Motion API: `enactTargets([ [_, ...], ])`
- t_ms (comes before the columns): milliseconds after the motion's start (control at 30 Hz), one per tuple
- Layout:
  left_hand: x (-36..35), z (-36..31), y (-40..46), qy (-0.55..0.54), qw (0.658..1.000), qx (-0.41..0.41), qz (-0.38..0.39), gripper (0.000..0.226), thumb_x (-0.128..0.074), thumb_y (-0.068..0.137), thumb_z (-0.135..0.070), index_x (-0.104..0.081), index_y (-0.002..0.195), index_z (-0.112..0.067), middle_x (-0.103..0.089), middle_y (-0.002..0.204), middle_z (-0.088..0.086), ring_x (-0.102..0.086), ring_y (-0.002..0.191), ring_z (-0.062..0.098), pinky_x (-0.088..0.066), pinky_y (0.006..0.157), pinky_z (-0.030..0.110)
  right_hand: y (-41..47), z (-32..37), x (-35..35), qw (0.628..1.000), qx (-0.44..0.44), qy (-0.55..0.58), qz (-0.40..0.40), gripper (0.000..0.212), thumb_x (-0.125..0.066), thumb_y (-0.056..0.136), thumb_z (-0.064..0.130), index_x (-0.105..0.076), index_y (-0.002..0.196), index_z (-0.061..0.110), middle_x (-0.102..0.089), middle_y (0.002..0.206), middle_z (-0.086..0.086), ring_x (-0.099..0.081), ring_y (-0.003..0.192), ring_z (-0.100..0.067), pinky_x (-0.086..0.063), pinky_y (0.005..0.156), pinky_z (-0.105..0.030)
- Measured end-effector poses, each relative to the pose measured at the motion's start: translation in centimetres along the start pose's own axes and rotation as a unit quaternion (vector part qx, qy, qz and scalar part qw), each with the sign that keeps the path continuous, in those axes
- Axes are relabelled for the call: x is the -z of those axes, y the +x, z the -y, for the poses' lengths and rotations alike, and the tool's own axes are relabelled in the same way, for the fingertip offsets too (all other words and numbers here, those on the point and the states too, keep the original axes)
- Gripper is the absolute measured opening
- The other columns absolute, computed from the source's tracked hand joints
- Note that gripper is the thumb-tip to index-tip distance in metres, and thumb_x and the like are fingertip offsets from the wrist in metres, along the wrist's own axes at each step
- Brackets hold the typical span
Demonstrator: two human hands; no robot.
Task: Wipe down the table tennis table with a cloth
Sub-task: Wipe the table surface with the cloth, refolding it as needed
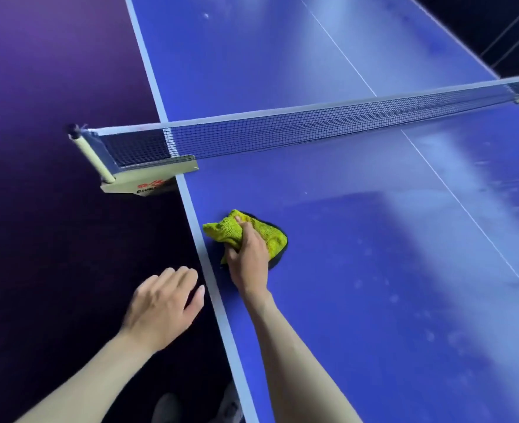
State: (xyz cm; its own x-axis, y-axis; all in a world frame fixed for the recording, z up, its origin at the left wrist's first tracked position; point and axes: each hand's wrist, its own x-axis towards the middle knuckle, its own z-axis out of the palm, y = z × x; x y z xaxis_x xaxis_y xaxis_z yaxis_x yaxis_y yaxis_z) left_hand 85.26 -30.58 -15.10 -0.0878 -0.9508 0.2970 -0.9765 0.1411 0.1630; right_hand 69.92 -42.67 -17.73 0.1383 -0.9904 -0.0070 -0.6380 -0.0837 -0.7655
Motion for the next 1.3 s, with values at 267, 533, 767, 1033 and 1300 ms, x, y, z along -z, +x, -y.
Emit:
enactTargets([
  [267, 4.4, 6.4, -6.2, -0.018, 0.992, 0.123, 0.004, 0.026, -0.040, 0.101, -0.035, -0.048, 0.082, -0.018, -0.043, 0.068, -0.008, -0.045, 0.058, 0.018, -0.043, 0.052, 0.037, -6.3, 8.5, -5.0, 0.986, 0.018, 0.093, 0.138, 0.027, -0.060, 0.089, 0.014, -0.057, 0.116, 0.018, -0.072, 0.096, 0.003, -0.066, 0.088, -0.014, -0.047, 0.075, -0.028],
  [533, 4.9, 7.0, -7.5, -0.034, 0.988, 0.149, 0.027, 0.021, -0.041, 0.101, -0.029, -0.054, 0.088, -0.018, -0.050, 0.068, -0.009, -0.048, 0.059, 0.016, -0.047, 0.052, 0.035, -2.9, 7.0, 3.2, 0.983, -0.076, 0.106, -0.131, 0.022, -0.061, 0.095, 0.011, -0.056, 0.116, 0.013, -0.063, 0.080, 0.006, -0.061, 0.073, -0.022, -0.039, 0.052, -0.008],
  [767, 4.7, 7.8, -7.7, -0.041, 0.991, 0.128, 0.018, 0.022, -0.040, 0.101, -0.027, -0.054, 0.085, -0.019, -0.046, 0.065, -0.010, -0.044, 0.057, 0.014, -0.044, 0.048, 0.031, -0.6, 3.6, 1.9, 0.974, -0.162, 0.005, -0.156, 0.022, -0.051, 0.099, 0.005, -0.048, 0.120, 0.008, -0.061, 0.090, -0.009, -0.060, 0.080, -0.034, -0.038, 0.056, -0.027],
  [1033, 4.4, 9.7, -9.3, -0.021, 0.991, 0.109, 0.080, 0.021, -0.043, 0.095, -0.032, -0.058, 0.086, -0.020, -0.049, 0.069, -0.009, -0.050, 0.062, 0.014, -0.048, 0.051, 0.033, -6.3, 10.1, -9.3, 0.988, -0.002, 0.120, 0.099, 0.024, -0.061, 0.098, 0.010, -0.051, 0.115, 0.023, -0.070, 0.097, 0.002, -0.063, 0.079, -0.009, -0.050, 0.067, -0.023],
  [1300, 4.2, 7.4, -4.8, -0.043, 0.994, 0.075, 0.071, 0.012, -0.057, 0.090, -0.028, -0.064, 0.084, -0.020, -0.053, 0.073, -0.010, -0.051, 0.065, 0.014, -0.049, 0.054, 0.033, -4.6, 9.6, -4.1, 0.978, -0.070, 0.195, -0.010, 0.015, -0.060, 0.100, 0.017, -0.054, 0.114, 0.020, -0.068, 0.089, 0.013, -0.063, 0.079, -0.004, -0.052, 0.072, -0.031],
])
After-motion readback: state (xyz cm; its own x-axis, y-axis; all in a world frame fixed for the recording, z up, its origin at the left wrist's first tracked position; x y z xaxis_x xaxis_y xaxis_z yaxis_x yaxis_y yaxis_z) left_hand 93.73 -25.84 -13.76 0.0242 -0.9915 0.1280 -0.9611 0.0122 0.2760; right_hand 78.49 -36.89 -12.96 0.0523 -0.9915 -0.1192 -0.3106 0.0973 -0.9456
